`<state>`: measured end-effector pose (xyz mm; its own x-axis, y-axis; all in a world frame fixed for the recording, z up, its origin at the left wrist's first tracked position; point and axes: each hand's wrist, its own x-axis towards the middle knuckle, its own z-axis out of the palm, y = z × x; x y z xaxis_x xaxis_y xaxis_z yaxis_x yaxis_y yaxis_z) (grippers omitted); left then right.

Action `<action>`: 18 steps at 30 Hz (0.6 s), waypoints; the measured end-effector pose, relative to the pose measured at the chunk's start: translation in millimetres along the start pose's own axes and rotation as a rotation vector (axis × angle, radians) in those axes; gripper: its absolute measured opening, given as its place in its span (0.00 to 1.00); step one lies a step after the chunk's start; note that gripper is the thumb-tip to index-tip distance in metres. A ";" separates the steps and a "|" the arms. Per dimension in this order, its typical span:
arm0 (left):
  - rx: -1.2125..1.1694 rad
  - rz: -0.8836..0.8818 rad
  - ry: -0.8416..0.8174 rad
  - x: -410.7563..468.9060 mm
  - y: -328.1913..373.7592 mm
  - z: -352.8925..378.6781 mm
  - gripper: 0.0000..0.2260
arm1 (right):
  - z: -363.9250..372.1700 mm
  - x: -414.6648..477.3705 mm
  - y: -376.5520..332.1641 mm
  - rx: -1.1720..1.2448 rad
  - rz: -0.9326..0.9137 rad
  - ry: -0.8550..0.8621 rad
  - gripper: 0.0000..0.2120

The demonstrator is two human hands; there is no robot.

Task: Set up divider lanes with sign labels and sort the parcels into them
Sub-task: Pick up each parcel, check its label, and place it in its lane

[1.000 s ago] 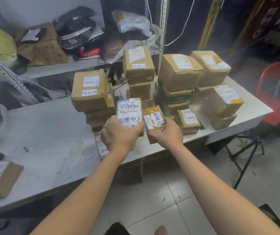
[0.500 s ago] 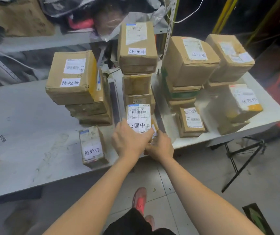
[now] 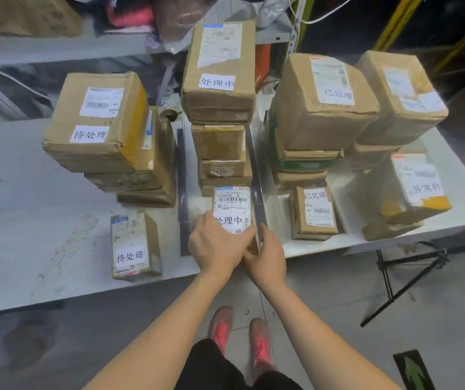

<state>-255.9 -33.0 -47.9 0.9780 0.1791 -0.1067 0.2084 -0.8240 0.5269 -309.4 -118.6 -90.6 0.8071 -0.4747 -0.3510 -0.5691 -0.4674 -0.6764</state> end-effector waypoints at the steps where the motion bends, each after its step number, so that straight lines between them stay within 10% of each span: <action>1: 0.012 -0.005 0.003 -1.0 0.9 4.1 0.30 | -8.4 -0.9 4.3 0.011 -0.020 0.032 0.32; 12: 0.040 -0.120 -0.015 -24.1 2.6 44.8 0.33 | -81.9 14.0 -6.2 0.167 -0.278 0.014 0.23; 18: 0.174 -0.126 -0.133 -23.2 10.3 36.1 0.40 | -111.9 31.8 -21.5 -0.149 -0.519 -0.006 0.25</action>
<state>-276.2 -65.0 -70.4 0.9343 0.2231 -0.2781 0.3150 -0.8820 0.3506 -289.1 -207.1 -14.8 0.9889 -0.1489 0.0010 -0.1108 -0.7402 -0.6632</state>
